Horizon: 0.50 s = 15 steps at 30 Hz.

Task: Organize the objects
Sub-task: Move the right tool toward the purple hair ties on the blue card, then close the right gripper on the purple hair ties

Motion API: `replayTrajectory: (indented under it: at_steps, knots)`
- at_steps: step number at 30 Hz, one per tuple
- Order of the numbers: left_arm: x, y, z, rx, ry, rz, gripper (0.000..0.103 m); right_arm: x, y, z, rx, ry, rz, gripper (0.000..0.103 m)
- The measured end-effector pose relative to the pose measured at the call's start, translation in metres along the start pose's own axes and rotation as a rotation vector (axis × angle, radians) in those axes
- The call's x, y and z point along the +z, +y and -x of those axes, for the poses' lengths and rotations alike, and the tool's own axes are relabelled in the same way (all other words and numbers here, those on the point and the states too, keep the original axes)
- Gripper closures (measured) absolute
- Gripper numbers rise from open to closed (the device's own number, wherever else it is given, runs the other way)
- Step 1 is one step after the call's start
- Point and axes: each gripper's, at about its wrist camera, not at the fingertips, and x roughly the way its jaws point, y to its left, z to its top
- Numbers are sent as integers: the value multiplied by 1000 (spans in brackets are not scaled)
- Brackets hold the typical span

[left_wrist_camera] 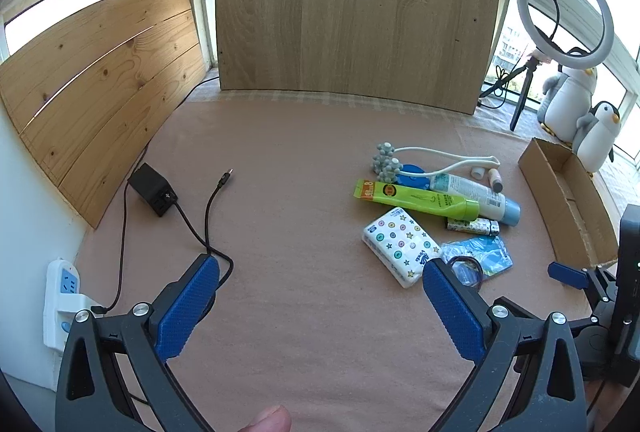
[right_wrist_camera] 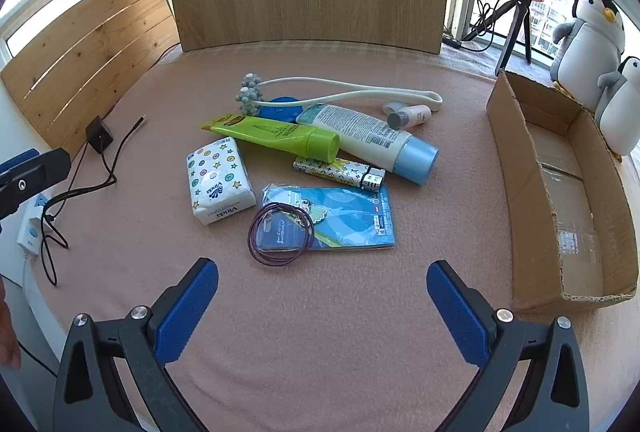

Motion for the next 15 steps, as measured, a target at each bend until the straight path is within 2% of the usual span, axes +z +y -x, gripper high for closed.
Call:
replayTrajectory:
  at_steps: [2,8,11,13,15]
  knots:
    - [-1,5,-4,4,0,2,0,0,4,-9,10,8,18,0]
    - [-4,13,-22,-44,78,50,0,2,16,-29,24,23,75,1]
    - [-8,15,-27,-108,103,90,0,1,21,-39,24,34,112,12]
    - [-9,13,-30,-98,113,88,0,3,20,-42,22,34,123,22]
    - [-10,11,-35,-72,125,82,0,6,19,-41,26,21,131,23]
